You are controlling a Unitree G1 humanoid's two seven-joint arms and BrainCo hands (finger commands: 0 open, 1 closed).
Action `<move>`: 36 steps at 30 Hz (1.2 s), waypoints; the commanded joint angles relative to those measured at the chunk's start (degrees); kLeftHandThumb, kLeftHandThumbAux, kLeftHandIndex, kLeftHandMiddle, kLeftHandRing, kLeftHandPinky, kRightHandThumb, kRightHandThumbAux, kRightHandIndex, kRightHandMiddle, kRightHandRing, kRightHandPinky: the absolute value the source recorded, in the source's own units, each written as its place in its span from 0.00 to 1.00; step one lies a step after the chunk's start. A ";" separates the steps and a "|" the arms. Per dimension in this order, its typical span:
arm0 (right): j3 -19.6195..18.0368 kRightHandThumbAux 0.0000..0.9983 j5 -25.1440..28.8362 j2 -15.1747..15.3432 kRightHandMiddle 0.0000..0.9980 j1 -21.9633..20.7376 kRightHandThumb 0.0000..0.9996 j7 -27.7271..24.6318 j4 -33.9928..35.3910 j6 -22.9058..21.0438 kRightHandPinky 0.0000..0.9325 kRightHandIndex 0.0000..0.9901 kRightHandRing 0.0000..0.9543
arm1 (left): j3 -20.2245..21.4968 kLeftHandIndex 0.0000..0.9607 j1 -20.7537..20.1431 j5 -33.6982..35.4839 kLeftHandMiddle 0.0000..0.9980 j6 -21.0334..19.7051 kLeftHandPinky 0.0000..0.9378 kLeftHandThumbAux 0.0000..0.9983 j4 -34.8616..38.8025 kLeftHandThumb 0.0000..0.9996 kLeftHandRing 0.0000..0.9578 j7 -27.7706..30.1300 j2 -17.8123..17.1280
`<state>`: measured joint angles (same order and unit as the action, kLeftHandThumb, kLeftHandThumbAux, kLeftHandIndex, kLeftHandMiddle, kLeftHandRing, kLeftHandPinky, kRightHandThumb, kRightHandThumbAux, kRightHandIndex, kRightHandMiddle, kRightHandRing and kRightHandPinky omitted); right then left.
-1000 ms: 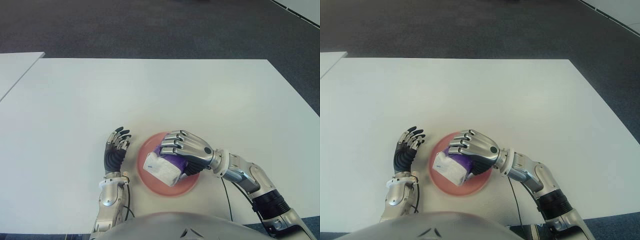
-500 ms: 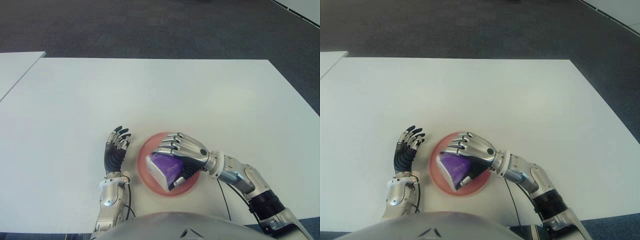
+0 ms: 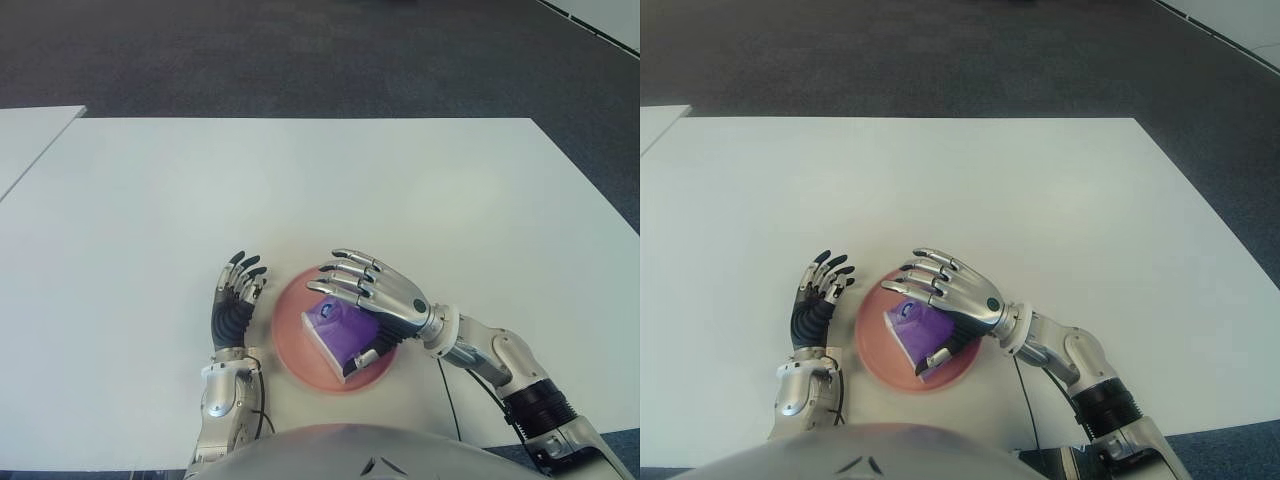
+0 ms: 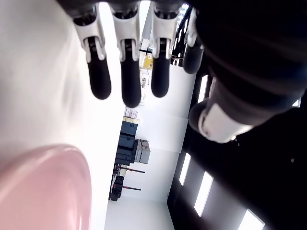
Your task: Put the tissue paper into the plate.
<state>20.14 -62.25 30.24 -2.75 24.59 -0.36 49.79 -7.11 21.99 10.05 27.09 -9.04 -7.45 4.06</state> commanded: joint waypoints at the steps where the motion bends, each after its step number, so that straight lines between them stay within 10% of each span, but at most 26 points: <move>1: 0.98 0.28 -1.48 0.79 0.00 -0.78 0.16 0.66 -0.68 -1.48 0.00 0.00 0.00 | 0.30 0.20 -0.15 0.33 0.28 -3.31 0.38 0.72 -4.34 0.28 0.36 -1.44 5.38; 23: 0.53 0.29 3.87 2.57 0.00 -3.54 0.17 1.19 -1.92 -1.51 0.00 0.00 0.00 | 0.18 0.22 -0.76 -2.16 0.31 -2.74 0.40 0.72 -5.05 0.25 0.37 -4.02 5.18; 36: -4.63 0.32 43.43 1.42 0.00 0.18 0.16 -19.78 0.28 -11.60 0.00 0.00 0.00 | -0.50 0.26 -0.16 -2.77 0.31 -3.77 0.39 0.72 -4.60 0.22 0.37 -4.67 4.49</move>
<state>18.27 -32.09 32.46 -4.77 11.33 -1.47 44.24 -7.69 21.09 7.83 27.84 -9.59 -10.47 3.63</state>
